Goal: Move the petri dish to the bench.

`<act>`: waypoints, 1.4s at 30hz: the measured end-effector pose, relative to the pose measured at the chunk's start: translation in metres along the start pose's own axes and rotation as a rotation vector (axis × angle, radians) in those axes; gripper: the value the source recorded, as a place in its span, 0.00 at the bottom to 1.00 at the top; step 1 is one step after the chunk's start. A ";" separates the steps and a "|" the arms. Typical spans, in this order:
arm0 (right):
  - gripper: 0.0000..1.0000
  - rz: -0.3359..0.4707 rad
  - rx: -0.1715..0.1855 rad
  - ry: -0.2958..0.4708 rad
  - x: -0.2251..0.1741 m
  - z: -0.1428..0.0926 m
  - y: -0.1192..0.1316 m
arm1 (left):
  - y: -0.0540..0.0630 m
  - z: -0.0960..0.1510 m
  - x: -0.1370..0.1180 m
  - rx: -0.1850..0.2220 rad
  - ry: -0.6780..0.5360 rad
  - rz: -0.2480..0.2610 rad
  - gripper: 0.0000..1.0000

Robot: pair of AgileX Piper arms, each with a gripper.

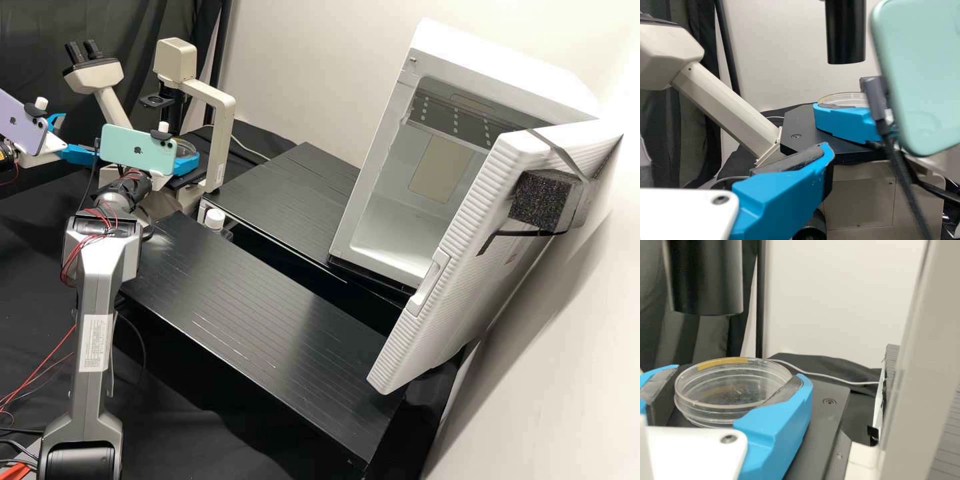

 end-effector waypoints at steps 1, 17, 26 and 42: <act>0.00 -0.001 0.004 0.003 -0.004 0.000 0.002 | 0.000 0.000 0.000 0.000 0.000 0.000 1.00; 0.00 0.071 -0.019 0.038 -0.085 0.017 0.028 | 0.000 0.000 0.000 0.000 0.000 0.000 1.00; 0.00 0.135 0.021 0.044 -0.125 0.032 0.039 | 0.000 0.000 0.000 0.000 0.000 0.000 1.00; 0.00 0.260 -0.008 0.093 -0.248 0.076 0.061 | 0.000 0.000 0.000 0.000 0.000 0.000 1.00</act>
